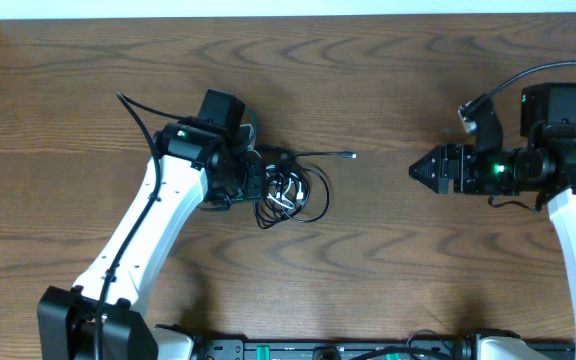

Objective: Untangle cables
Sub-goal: 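Grasp the cable bundle with the left gripper, bring right gripper close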

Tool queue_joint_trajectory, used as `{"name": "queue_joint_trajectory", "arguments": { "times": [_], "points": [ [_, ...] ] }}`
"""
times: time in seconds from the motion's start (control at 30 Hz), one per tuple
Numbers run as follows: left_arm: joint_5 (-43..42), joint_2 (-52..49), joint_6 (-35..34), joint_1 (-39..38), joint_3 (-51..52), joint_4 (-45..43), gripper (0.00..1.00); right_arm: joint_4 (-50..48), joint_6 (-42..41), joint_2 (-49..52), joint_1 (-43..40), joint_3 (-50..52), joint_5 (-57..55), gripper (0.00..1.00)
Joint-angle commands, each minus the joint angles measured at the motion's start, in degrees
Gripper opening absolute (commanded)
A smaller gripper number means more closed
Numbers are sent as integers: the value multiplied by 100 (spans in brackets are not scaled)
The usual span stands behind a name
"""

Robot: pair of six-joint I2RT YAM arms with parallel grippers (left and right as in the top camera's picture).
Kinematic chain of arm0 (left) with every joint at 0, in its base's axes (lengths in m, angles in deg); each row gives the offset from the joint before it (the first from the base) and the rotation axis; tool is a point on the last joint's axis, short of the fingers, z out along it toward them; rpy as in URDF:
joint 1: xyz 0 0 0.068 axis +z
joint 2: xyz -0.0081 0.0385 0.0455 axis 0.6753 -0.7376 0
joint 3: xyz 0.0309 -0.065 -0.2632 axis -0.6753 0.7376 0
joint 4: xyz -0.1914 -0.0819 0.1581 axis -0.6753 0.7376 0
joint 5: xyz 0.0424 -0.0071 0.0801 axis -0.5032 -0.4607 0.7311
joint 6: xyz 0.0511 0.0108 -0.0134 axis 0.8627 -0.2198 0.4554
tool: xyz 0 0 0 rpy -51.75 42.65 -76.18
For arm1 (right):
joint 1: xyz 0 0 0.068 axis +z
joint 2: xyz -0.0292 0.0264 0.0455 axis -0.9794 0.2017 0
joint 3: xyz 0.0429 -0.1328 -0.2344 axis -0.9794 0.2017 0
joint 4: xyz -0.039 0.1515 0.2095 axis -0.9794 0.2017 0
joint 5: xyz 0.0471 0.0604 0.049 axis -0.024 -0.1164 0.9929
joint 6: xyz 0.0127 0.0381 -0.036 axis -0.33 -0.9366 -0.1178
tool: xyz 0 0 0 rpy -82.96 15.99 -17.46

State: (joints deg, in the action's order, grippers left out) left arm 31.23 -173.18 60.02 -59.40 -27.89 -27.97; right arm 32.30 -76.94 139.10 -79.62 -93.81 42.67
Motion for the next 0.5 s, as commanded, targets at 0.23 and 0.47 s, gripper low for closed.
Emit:
{"name": "queue_joint_trajectory", "arguments": {
  "times": [0.23, 0.47],
  "points": [
    [-61, 0, 7, -4, 328, -761, 52, -745, -658, -2, 214, 1093, 57, 87],
    [-61, -2, 4, -4, 619, -1108, 52, -1353, -1080, -2, 476, 1709, 55, 86]
  ]
}}
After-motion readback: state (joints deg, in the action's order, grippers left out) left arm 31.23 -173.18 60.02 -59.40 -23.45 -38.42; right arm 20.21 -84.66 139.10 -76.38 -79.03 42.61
